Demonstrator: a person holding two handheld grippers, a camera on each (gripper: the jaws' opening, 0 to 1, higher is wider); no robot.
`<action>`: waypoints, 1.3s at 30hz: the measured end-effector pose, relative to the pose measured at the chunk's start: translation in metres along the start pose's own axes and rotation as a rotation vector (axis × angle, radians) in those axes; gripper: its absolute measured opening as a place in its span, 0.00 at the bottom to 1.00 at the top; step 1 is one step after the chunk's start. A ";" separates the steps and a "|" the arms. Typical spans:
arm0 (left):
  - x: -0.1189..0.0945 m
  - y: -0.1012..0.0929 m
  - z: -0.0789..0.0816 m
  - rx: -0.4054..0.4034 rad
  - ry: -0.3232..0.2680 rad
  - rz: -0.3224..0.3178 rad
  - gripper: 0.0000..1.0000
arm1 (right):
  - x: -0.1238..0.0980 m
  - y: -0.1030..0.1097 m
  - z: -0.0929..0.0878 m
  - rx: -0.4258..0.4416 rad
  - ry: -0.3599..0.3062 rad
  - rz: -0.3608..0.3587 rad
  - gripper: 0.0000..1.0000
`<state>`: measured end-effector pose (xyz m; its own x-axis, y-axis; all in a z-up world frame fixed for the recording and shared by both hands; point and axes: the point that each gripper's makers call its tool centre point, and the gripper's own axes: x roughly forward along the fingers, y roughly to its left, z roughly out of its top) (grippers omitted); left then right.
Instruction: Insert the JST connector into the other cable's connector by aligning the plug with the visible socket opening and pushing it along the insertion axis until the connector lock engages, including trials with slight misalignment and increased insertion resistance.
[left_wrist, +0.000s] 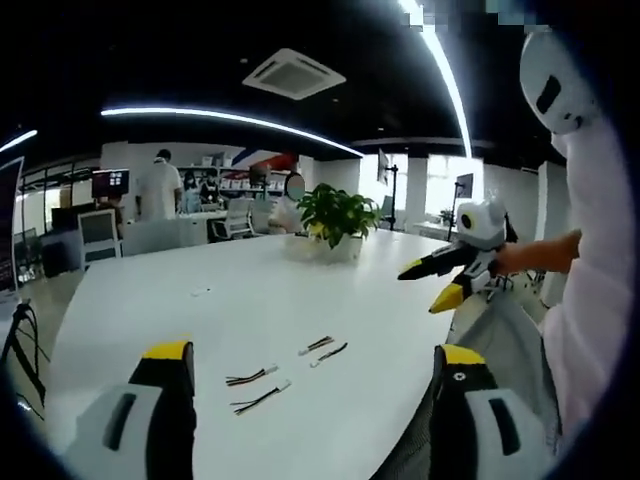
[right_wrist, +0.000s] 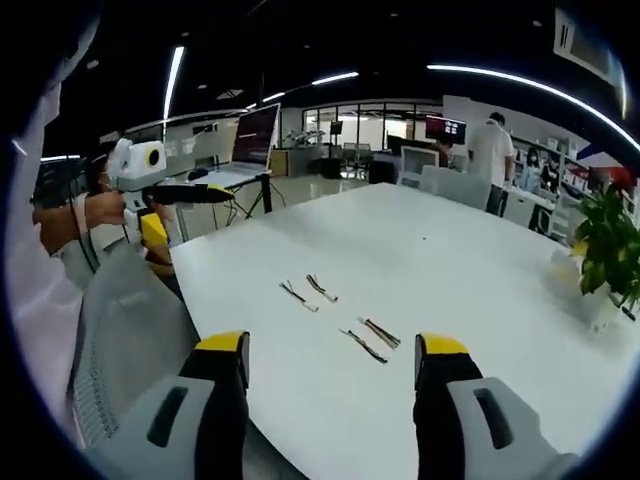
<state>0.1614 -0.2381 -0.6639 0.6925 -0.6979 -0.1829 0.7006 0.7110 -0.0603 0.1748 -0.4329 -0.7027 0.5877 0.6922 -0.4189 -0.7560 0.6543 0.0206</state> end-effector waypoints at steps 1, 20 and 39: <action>0.001 0.000 0.003 0.001 -0.009 -0.019 0.99 | 0.000 -0.001 0.004 0.006 -0.027 0.012 0.65; 0.011 0.033 0.024 -0.052 -0.135 -0.096 0.98 | 0.010 -0.020 0.026 0.037 -0.180 0.106 0.56; 0.036 0.054 -0.015 -0.097 -0.032 -0.198 0.81 | 0.035 -0.039 0.025 -0.004 -0.206 0.145 0.47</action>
<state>0.2216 -0.2233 -0.6889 0.5494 -0.8259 -0.1267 0.8047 0.5638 -0.1862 0.2325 -0.4264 -0.6951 0.5189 0.8264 -0.2184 -0.8376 0.5426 0.0629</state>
